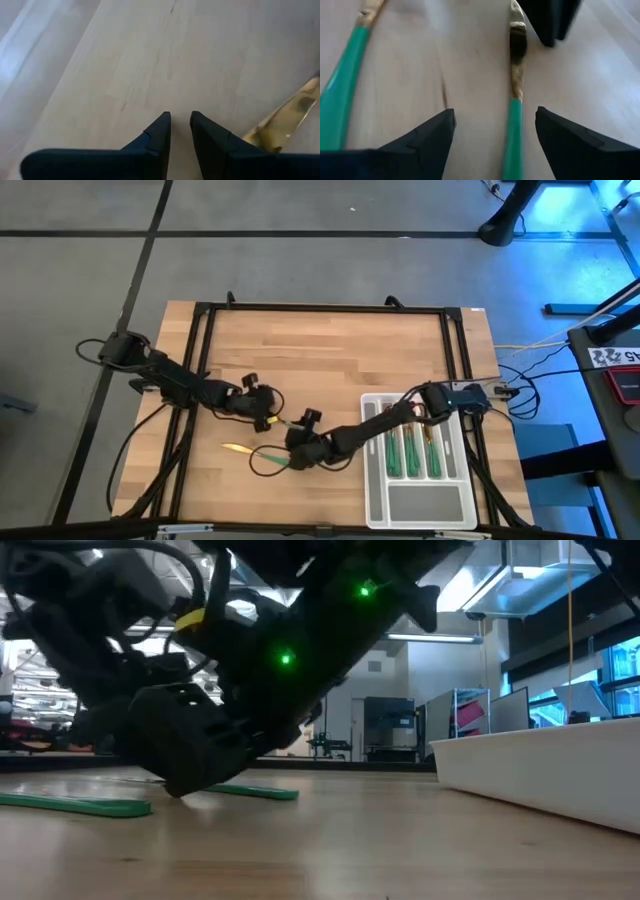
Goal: Sort silverware
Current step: Put the bottom green knife into the silverware rack
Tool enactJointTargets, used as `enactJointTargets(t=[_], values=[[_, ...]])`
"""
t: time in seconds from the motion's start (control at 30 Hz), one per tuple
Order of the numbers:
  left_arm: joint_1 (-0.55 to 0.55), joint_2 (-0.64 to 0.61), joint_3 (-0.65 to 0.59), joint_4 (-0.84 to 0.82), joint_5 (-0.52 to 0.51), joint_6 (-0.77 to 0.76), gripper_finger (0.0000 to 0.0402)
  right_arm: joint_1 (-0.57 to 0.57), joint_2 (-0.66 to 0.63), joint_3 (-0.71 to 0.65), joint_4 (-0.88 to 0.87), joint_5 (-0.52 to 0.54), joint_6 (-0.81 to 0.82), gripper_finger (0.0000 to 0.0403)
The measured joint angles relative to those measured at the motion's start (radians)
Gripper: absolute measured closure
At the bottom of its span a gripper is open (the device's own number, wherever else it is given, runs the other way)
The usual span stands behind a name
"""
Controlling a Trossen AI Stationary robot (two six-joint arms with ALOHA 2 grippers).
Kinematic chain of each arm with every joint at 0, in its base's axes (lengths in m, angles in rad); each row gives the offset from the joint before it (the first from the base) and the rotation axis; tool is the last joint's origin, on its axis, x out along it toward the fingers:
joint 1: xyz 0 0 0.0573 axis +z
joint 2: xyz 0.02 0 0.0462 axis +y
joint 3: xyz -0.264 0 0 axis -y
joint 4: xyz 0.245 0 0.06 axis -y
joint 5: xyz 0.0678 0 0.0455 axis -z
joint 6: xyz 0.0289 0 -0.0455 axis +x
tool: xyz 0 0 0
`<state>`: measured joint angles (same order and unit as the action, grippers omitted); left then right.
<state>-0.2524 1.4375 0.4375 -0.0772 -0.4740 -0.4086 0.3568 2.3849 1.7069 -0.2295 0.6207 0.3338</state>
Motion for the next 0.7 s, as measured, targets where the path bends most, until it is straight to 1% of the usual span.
enactJointTargets(t=[0.07, 0.17, 0.23, 0.3, 0.4, 0.47, 0.53, 0.6, 0.7], values=[[-0.026, -0.009, -0.043, 0.071, -0.017, -0.029, 0.0338, -0.018, 0.005, 0.001, 0.02, -0.024, -0.046, 0.0134], [-0.055, -0.015, -0.095, 0.177, -0.028, -0.064, 0.0345, -0.054, 0.013, 0.004, 0.027, -0.071, -0.054, 0.0156], [-0.073, -0.014, -0.116, 0.224, -0.049, -0.084, 0.035, -0.081, 0.011, 0.003, 0.02, -0.16, -0.07, 0.0173], [-0.087, -0.014, -0.134, 0.258, -0.063, -0.109, 0.0354, -0.106, 0.01, -0.034, 0.057, -0.241, -0.074, 0.0191], [-0.105, -0.013, -0.154, 0.297, -0.077, -0.148, 0.0357, -0.123, 0.008, -0.109, 0.141, -0.296, -0.052, 0.0219], [-0.128, -0.013, -0.157, 0.312, -0.083, -0.163, 0.036, -0.128, 0.006, -0.159, 0.203, -0.32, -0.034, 0.0237], [-0.171, -0.01, -0.159, 0.346, -0.104, -0.171, 0.0362, -0.127, 0.003, -0.211, 0.287, -0.316, -0.027, 0.0254], [-0.222, -0.01, -0.159, 0.413, -0.163, -0.163, 0.0365, -0.12, 0.002, -0.257, 0.36, -0.308, -0.023, 0.0272], [-0.291, -0.011, -0.158, 0.509, -0.261, -0.138, 0.037, -0.115, 0.001, -0.295, 0.421, -0.288, 0.004, 0.0301]])
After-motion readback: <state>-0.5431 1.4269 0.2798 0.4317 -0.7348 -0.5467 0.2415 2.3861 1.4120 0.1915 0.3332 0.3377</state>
